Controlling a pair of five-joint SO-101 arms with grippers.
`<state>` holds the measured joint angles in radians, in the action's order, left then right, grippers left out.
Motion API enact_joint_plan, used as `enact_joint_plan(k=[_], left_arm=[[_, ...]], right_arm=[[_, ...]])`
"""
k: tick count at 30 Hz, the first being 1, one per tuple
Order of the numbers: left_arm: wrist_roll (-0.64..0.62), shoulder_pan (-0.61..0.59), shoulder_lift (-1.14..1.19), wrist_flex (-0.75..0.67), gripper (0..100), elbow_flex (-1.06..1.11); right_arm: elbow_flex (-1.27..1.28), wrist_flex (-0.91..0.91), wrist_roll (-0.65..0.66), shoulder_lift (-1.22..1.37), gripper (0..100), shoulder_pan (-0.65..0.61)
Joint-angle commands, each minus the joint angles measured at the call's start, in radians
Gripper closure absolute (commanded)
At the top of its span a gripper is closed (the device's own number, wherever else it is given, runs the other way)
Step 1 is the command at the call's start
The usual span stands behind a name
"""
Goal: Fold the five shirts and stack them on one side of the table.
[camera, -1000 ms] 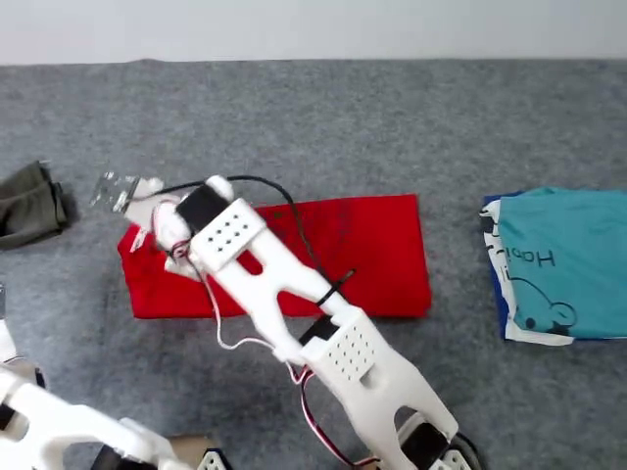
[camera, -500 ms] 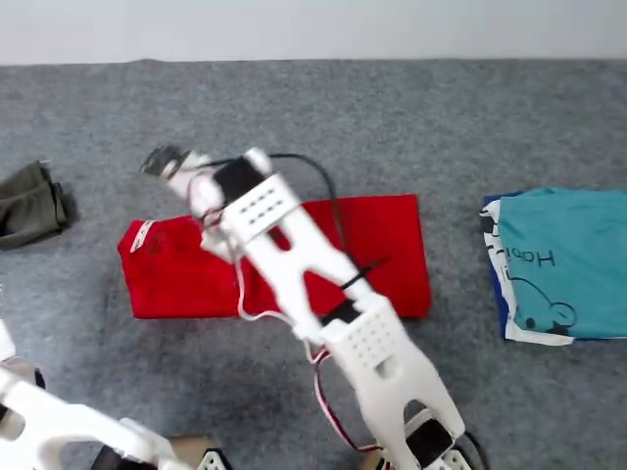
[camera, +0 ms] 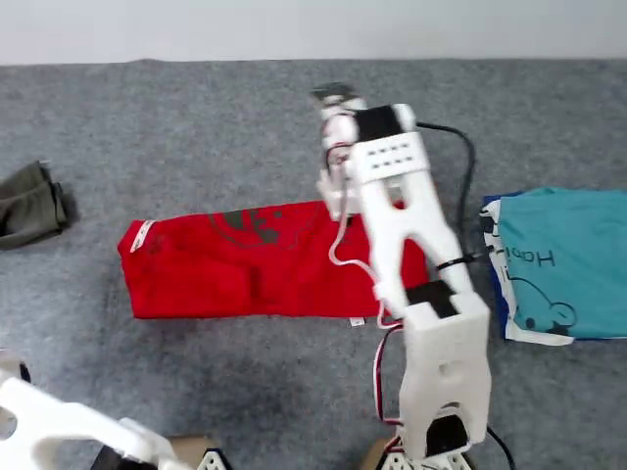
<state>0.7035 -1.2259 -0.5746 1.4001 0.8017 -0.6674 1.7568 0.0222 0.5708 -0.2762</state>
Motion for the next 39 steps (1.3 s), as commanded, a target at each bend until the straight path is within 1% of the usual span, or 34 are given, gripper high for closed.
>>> enact_joint_plan(k=[1, 4, 13, 17, 23, 25, 27, 31, 33, 39], left_arm=[[-0.002, 0.005, -0.025, 0.009, 99, -0.038], [-0.002, 0.006, -0.021, 0.006, 99, -0.038], [-0.002, 0.005, -0.025, 0.009, 99, -0.038], [-0.002, 0.005, -0.025, 0.009, 99, -0.035], [-0.002, 0.005, -0.025, 0.011, 99, -0.033], [-0.002, 0.005, -0.025, 0.011, 99, -0.033], [-0.002, 0.005, -0.025, 0.011, 99, -0.033], [-0.002, 0.005, -0.025, 0.011, 99, -0.033], [-0.002, 0.005, -0.025, 0.011, 99, -0.031], [-0.002, 0.005, -0.025, 0.011, 99, -0.031]], right_arm=[[0.012, 0.027, -0.092, -0.021, 74.8, 0.061], [0.011, 0.004, -0.109, 0.047, 74.8, 0.074], [0.011, -0.073, -0.103, 0.165, 74.5, 0.15], [0.011, -0.077, -0.103, 0.202, 69.3, 0.154], [0.011, -0.114, -0.103, 0.272, 70.0, 0.145], [0.011, -0.13, -0.103, 0.297, 72.1, 0.143], [0.011, -0.136, -0.103, 0.325, 76.4, 0.143], [0.009, -0.128, -0.098, 0.343, 91.8, 0.145], [0.009, -0.124, -0.054, 0.331, 98.5, 0.145], [0.008, -0.094, -0.029, 0.237, 98.8, 0.177]])
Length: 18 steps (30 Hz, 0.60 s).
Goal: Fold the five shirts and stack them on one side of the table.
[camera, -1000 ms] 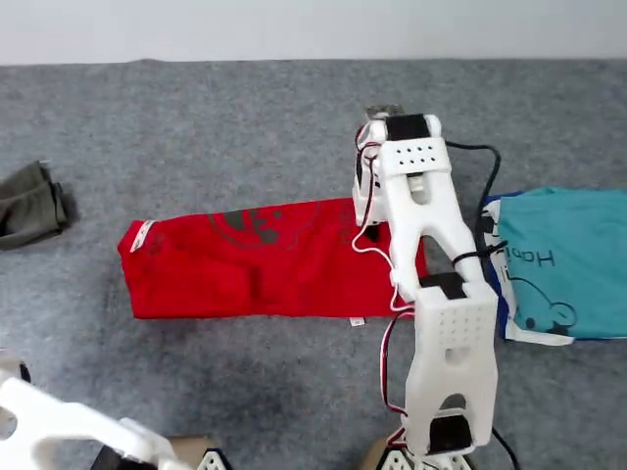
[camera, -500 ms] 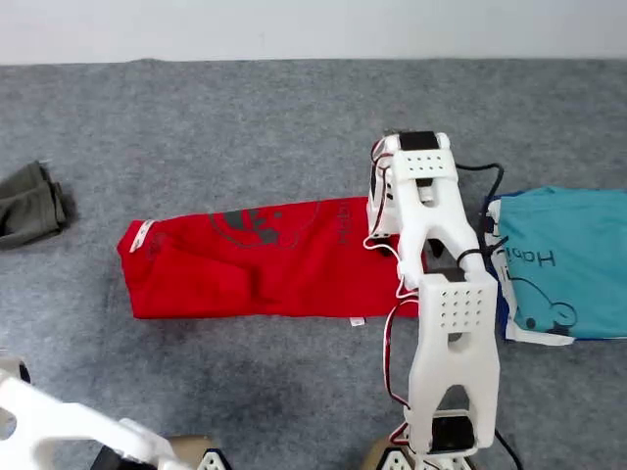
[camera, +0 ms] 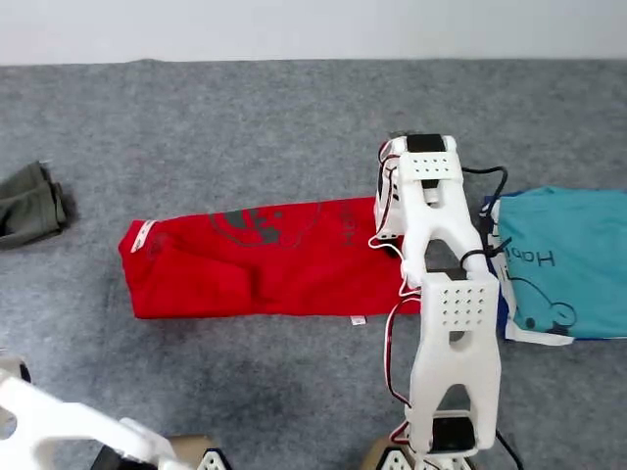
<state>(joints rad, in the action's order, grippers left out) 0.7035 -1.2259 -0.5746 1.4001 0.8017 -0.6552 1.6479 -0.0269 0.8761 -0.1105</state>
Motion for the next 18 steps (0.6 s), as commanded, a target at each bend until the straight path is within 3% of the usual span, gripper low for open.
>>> enact_joint_plan(k=[1, 13, 18], left_arm=[[-0.002, 0.005, -0.025, 0.011, 99, -0.031], [0.0, 0.005, -0.026, 0.031, 99, -0.038], [0.0, 0.005, -0.026, 0.041, 99, -0.038]], right_arm=[[-0.005, 0.021, 0.026, -0.093, 98.8, 0.022], [-0.003, 0.061, 0.411, -0.294, 98.8, 0.268], [-0.003, 0.15, 0.503, -0.306, 98.8, 0.24]])
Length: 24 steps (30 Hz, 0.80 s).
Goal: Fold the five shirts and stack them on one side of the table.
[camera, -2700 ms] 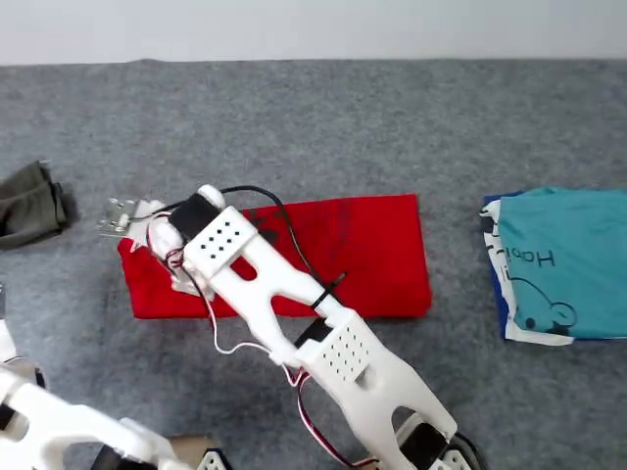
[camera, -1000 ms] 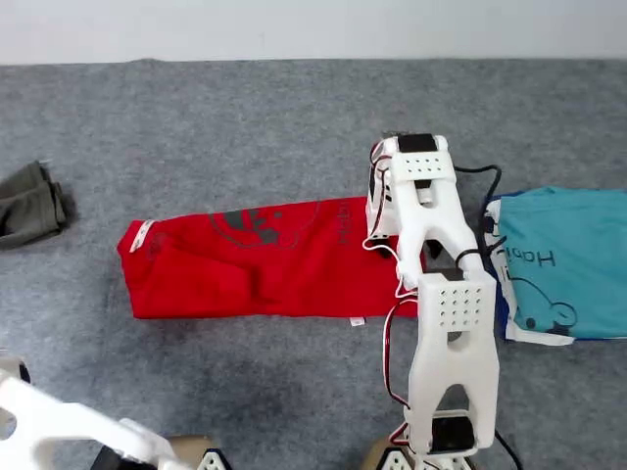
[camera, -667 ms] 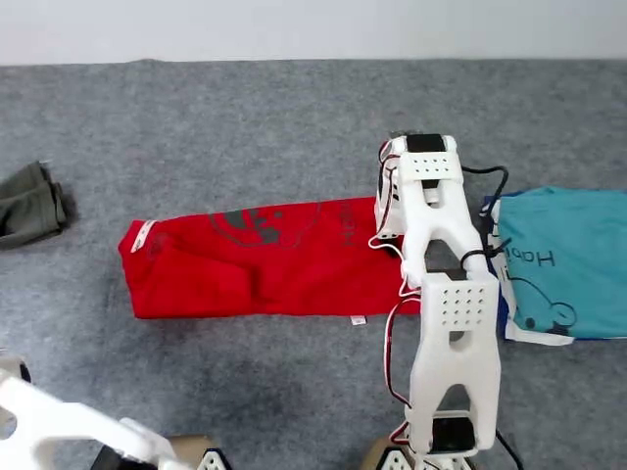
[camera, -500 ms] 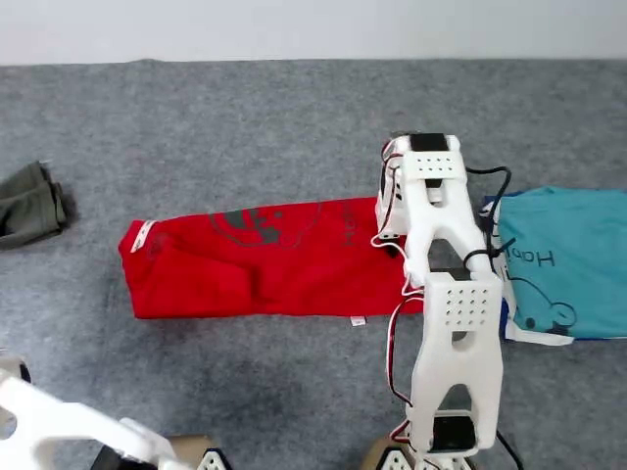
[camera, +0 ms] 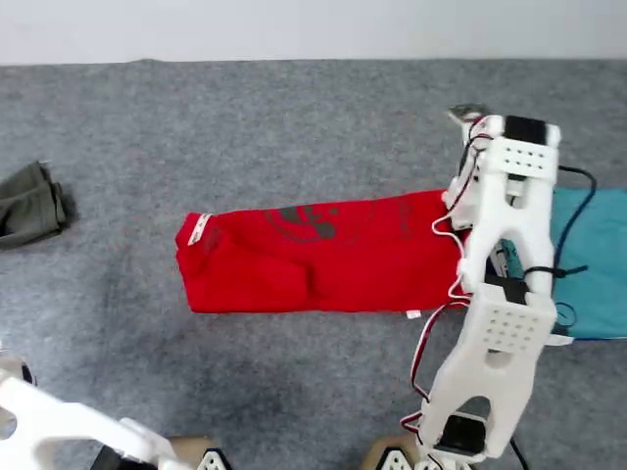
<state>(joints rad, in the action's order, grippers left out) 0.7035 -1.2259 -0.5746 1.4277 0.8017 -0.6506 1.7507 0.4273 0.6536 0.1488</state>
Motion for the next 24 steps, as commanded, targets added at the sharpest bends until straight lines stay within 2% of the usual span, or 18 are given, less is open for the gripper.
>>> enact_joint_plan(k=[1, 6, 14, 19, 24], left_arm=[[0.0, 0.005, -0.026, 0.012, 99, -0.038], [0.0, 0.005, -0.026, 0.009, 99, -0.038], [0.0, 0.005, -0.026, 0.011, 99, -0.059], [0.0, 0.005, -0.026, 0.006, 99, -0.076], [0.0, 0.002, -0.026, 0.011, 99, -0.073]], right_arm=[[-0.003, 0.047, 0.051, -0.09, 98.8, -0.035], [0.012, 0.047, 0.052, -0.196, 98.8, -0.174], [0.132, 0.045, 0.048, -0.377, 98.9, -0.518], [0.115, 0.013, 0.046, -0.358, 98.9, -0.707], [0.112, -0.122, 0.026, -0.294, 98.9, -0.805]])
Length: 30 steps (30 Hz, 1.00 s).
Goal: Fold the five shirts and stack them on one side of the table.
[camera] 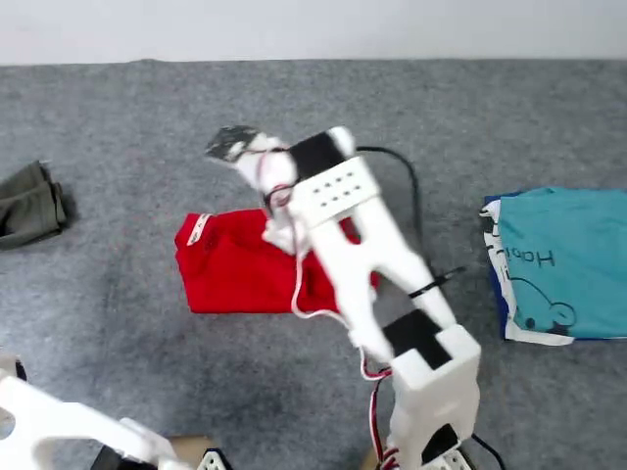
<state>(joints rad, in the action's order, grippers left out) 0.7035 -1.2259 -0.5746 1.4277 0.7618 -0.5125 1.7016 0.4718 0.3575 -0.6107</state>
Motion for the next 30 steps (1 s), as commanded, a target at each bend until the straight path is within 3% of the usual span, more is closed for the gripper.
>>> enact_joint_plan(k=[1, 11, 25, 30], left_arm=[[0.0, -0.002, -0.026, 0.011, 99, -0.031], [0.0, 0.003, -0.026, 0.008, 99, -0.027], [0.0, 0.005, -0.026, 0.011, 99, -0.027], [0.0, 0.005, -0.026, 0.012, 99, -0.024]], right_arm=[[-0.026, -0.105, -0.025, 0.016, 98.9, -0.059], [-0.068, -0.277, -0.025, 0.139, 98.9, -0.159], [-0.588, -0.17, -0.02, 0.481, 98.7, -0.226], [-0.764, -0.085, -0.028, 0.565, 83.8, -0.245]])
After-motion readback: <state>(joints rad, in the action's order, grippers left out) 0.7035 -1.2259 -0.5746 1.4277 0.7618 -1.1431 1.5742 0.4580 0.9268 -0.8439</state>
